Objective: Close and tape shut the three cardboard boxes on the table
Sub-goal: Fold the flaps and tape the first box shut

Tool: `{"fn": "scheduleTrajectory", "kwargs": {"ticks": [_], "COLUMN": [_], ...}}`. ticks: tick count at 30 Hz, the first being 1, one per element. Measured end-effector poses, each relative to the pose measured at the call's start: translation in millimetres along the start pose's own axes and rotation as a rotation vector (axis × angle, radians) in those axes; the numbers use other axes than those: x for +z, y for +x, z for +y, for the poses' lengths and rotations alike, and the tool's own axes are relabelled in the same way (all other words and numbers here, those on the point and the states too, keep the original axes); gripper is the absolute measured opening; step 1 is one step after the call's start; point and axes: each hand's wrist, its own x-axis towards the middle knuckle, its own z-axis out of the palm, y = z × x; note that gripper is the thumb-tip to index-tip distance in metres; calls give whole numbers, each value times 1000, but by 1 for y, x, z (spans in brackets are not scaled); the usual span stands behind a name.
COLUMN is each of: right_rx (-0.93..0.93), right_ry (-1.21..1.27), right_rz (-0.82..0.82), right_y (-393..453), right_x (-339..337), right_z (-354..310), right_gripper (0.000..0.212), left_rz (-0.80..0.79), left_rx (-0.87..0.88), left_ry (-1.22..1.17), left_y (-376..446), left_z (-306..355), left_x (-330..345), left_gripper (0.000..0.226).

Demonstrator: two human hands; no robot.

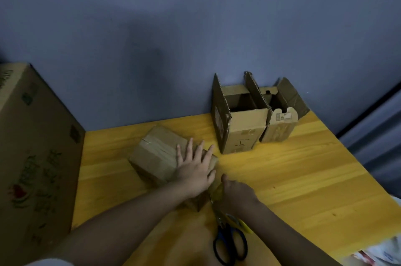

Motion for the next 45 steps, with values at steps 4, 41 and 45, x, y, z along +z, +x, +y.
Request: {"fn": "scheduleTrajectory", "kwargs": {"ticks": [4, 41, 45], "right_rx": [-39, -137, -139], "right_ry": [265, 998, 1152], "right_rz": [-21, 59, -17], "right_y": [0, 24, 15], "right_x": [4, 63, 72], "right_z": [1, -65, -62], "right_gripper": [76, 51, 38], "left_rz": [-56, -66, -51], "left_rx": [219, 283, 289], "left_ry": [31, 133, 91], "left_y": [5, 3, 4], "left_z": [-27, -113, -115], "left_x": [-6, -7, -4], "left_gripper": [69, 81, 77]}}
